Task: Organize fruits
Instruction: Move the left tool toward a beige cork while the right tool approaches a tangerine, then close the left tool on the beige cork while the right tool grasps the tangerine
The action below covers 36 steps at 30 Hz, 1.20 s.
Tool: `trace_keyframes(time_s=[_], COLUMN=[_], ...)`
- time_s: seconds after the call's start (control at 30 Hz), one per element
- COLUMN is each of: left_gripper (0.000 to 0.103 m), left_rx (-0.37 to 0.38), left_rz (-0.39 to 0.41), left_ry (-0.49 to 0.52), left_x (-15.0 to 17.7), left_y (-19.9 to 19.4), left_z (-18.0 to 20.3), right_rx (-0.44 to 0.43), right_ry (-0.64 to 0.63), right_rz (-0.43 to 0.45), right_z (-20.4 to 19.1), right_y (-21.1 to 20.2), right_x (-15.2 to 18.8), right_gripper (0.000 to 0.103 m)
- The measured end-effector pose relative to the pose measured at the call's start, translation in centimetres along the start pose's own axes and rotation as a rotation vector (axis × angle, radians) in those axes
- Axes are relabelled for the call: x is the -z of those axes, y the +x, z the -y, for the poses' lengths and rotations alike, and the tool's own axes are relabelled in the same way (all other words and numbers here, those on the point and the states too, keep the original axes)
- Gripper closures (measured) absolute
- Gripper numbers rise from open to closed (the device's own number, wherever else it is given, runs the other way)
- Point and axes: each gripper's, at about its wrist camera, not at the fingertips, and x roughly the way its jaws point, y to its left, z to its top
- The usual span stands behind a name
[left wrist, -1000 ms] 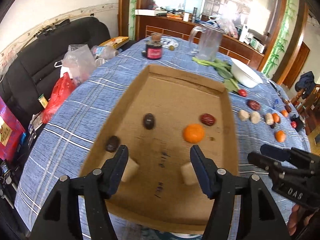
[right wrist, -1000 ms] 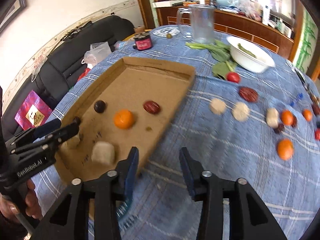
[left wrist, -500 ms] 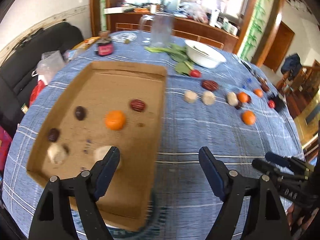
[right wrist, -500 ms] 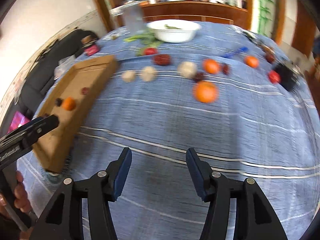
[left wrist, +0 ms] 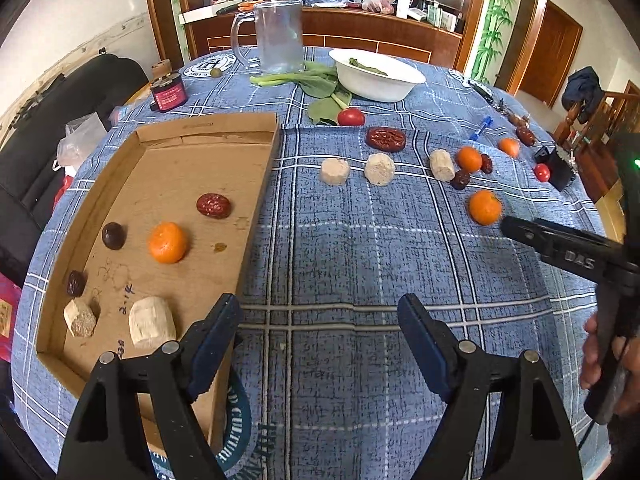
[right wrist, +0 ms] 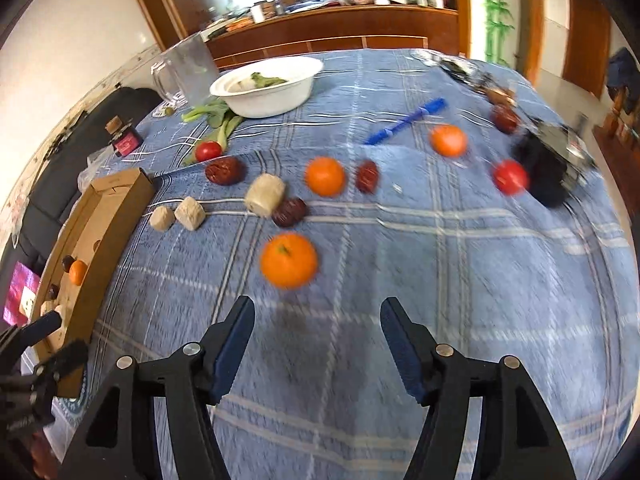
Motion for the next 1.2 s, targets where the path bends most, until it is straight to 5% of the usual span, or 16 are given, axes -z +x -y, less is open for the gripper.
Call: trace_keyframes(time_s=[0.2,0.23,0.27,0.3,0.6,0.77,0.8,0.83,0.87,1.2], left_gripper=[0.022,0.022,0.022,0.022,0.023,0.04,0.047,0.069,0.075,0.075], left_rx=[-0.037,-0.044,-0.049,-0.05,0.016,0.008,0.001,0.014,0.036,0.179], left_rz=[-0.016,-0.018,-0.021,-0.024,0.004,0.002,0.021,0.027,0.005,0.026], left_ry=[0.012,0.017,0.02,0.024,0.123,0.228,0.253,0.283,0.303,0.242], left_x=[-2.2,-2.9,-3.3,-3.8,-8.2,-9.7,-9.8,-9.9,-10.0,-8.5], left_y=[2.0,2.6,3.0,3.4,7.8,10.4,10.5,10.6,11.0,8.7], left_z=[0.5,0.7,0.8,1.0,5.1,6.8,7.1,7.4,7.6,5.9], right_rx=[0.0,0.009,0.008,0.006,-0.024,-0.06,-0.062,-0.063,-0.067,-0.067], right_ry=[-0.071,-0.086,-0.103,-0.116,-0.059,-0.028,-0.029,-0.028,-0.026,-0.004], right_rz=[-0.001,0.0,0.009,0.008,0.017,0.018,0.018,0.02,0.02,0.033], right_z=[-1.5,-1.8,-1.9,-1.9,1.1,2.2,2.2,2.2,2.2,2.2], right_y=[3.2,3.4,3.4,3.5,2.1,1.7,1.7,1.7,1.7,1.0], right_x=[-1.1,-1.3,-1.3,-1.3,-0.7,-0.4,-0.4,-0.4,-0.4,0.1], right_gripper=[0.034,0.04,0.061,0.066,0.066,0.066,0.066,0.066,0.065,0.066])
